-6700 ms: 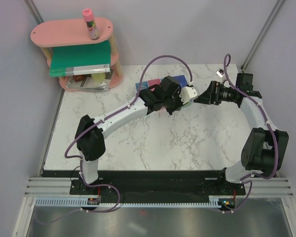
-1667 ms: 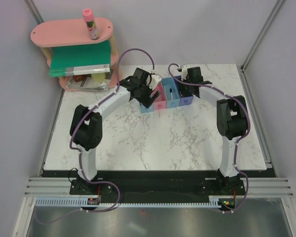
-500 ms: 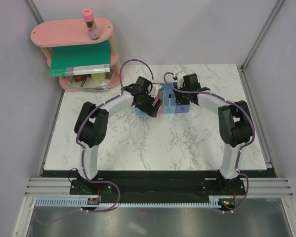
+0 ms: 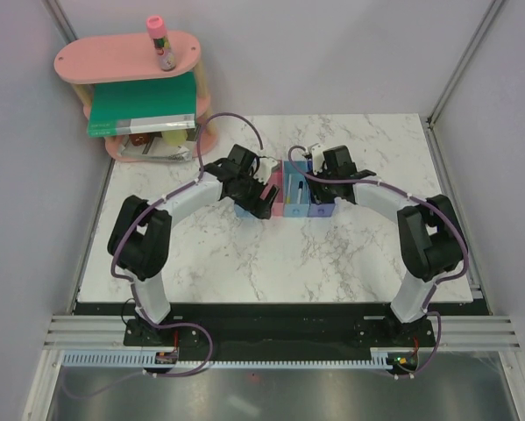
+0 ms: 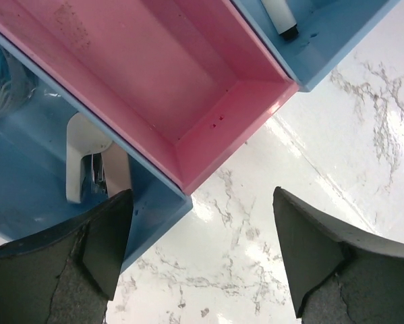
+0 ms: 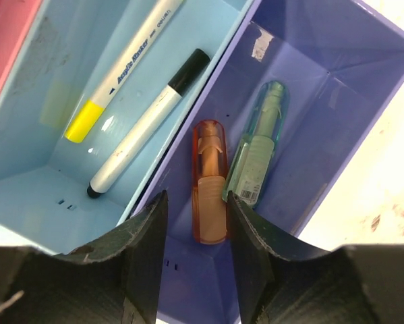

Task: Sort the stationery into containers
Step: Move the storage box to the center of the board, then pick up the storage box from the drawer.

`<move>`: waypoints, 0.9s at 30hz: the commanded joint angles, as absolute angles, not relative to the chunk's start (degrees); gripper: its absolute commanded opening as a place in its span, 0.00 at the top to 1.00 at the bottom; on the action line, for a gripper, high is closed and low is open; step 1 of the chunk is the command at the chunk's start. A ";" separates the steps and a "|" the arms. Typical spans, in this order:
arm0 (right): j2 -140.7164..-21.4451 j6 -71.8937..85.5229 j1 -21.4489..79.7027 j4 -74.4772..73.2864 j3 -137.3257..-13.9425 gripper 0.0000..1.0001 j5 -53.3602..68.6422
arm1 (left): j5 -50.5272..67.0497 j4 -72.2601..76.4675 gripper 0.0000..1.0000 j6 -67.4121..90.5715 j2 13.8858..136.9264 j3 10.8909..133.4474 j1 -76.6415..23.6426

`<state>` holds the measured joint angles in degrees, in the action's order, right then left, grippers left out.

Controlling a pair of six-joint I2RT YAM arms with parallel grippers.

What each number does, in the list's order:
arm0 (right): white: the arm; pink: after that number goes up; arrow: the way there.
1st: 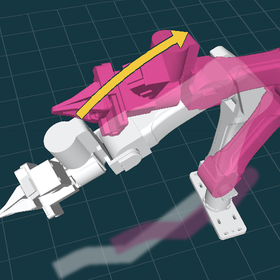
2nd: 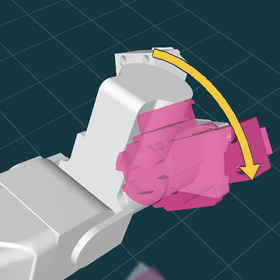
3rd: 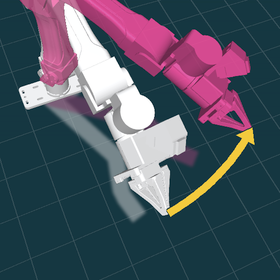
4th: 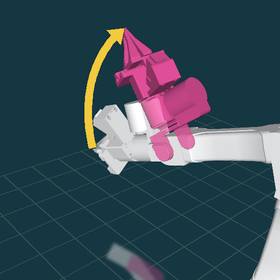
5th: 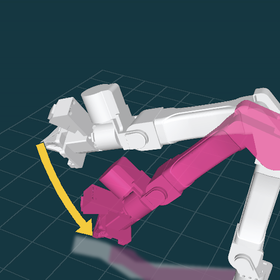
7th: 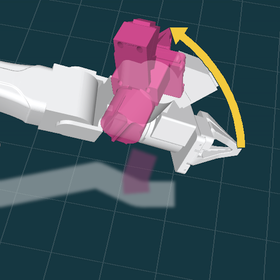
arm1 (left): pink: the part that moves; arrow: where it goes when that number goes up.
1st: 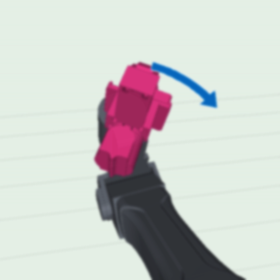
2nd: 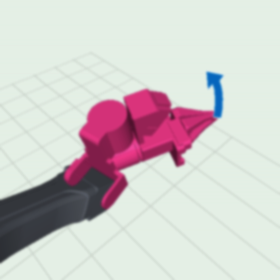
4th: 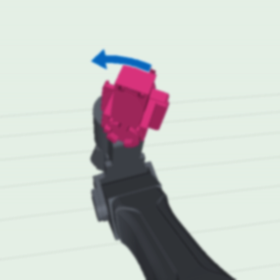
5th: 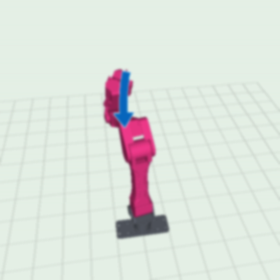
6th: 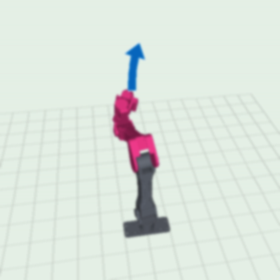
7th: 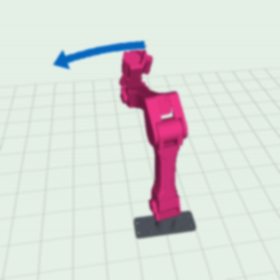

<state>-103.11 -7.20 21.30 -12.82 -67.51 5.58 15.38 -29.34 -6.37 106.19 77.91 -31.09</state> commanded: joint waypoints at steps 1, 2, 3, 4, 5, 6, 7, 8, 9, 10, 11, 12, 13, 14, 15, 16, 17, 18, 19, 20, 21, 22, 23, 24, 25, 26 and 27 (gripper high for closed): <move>-98.01 -6.33 22.67 -13.97 -63.99 0.52 5.89 | 17.66 -28.65 0.11 -4.40 99.95 73.41 -31.73; -97.48 -6.33 22.76 -13.89 -63.64 0.52 5.89 | 17.67 -28.48 0.11 -4.31 99.15 72.34 -31.82; -96.95 -6.33 22.94 -13.97 -62.94 0.52 5.98 | 17.67 -27.87 0.11 -4.39 98.36 71.29 -32.08; -96.07 -6.50 22.94 -14.06 -62.67 0.52 5.89 | 17.67 -27.51 0.11 -4.57 97.48 69.28 -32.08; -95.63 -6.68 23.03 -14.41 -62.32 0.52 6.24 | 17.58 -27.34 0.11 -5.01 95.90 68.39 -32.08; -95.28 -6.85 23.11 -14.76 -62.23 0.52 6.41 | 17.49 -27.42 0.11 -5.18 95.37 67.77 -32.08; -94.84 -7.03 23.20 -15.81 -62.23 0.52 6.50 | 17.40 -27.42 0.11 -5.36 94.84 66.55 -32.08; -94.66 -7.38 23.38 -16.34 -62.05 0.52 6.59 | 17.49 -27.42 0.11 -5.62 93.96 66.01 -32.08; -94.40 -7.56 23.55 -16.78 -61.88 0.52 6.59 | 17.58 -27.42 0.11 -5.71 93.52 65.40 -32.08; -93.87 -7.65 23.82 -17.40 -61.70 0.52 6.68 | 17.67 -27.33 0.11 -5.71 93.17 64.69 -32.08; -93.43 -7.65 23.82 -17.58 -61.35 0.52 6.59 | 17.67 -27.33 0.11 -5.97 92.73 64.51 -32.08; -92.99 -7.65 24.17 -17.84 -61.17 0.52 6.50 | 17.49 -27.25 0.11 -6.15 92.12 64.34 -32.08; -92.12 -7.56 24.17 -17.84 -60.82 0.52 6.50 | 16.97 -27.33 0.11 -6.33 91.94 64.25 -32.08; -91.76 -7.56 24.34 -17.93 -60.47 0.52 6.50 | 16.70 -27.33 0.11 -6.50 91.67 64.25 -32.08; -90.97 -7.56 24.61 -18.10 -60.38 0.52 6.33 | 16.53 -27.42 0.11 -6.68 91.06 64.34 -32.08; -90.62 -7.65 24.70 -18.11 -60.38 0.52 6.07 | 16.09 -27.60 0.11 -6.94 90.71 64.60 -32.08; -90.35 -7.82 24.78 -18.28 -60.64 0.52 5.80 | 15.82 -27.86 0.11 -7.55 90.18 64.95 -32.08; -89.92 -8.34 24.70 -18.98 -60.91 0.52 5.28 | 15.39 -28.47 0.11 -7.99 89.39 66.08 -32.08; -89.56 -8.70 24.70 -19.42 -61.43 0.52 5.19 | 15.21 -29.17 0.11 -8.43 89.04 67.05 -32.08; -89.30 -8.96 24.70 -19.95 -62.57 0.52 4.92 | 15.12 -30.92 0.11 -9.31 88.69 68.10 -32.08; -88.60 -9.49 24.78 -20.91 -63.27 0.52 4.83 | 15.03 -31.81 0.11 -9.93 87.64 69.16 -31.99; -88.33 -9.67 24.70 -21.61 -63.98 0.51 4.83 | 15.12 -32.51 0.10 -10.80 87.10 71.43 -31.99; -87.90 -10.02 24.78 -22.32 -65.99 0.50 4.92 | 15.29 -34.26 0.09 -11.16 86.49 72.67 -31.99; -87.11 -10.63 24.79 -23.54 -66.88 0.50 5.10 | 15.38 -35.06 0.09 -11.51 85.70 75.21 -31.99; -86.66 -11.16 24.70 -23.99 -68.71 0.49 5.01 | 15.38 -35.85 0.08 -12.12 84.65 76.54 -31.99; -86.31 -11.68 24.70 -24.34 -69.60 0.45 4.84 | 15.12 -37.08 0.06 -12.30 84.12 77.86 -31.99; -85.79 -12.12 24.70 -25.56 -70.57 0.40 4.57 | 13.99 -37.70 0.04 -12.48 83.68 80.48 -31.99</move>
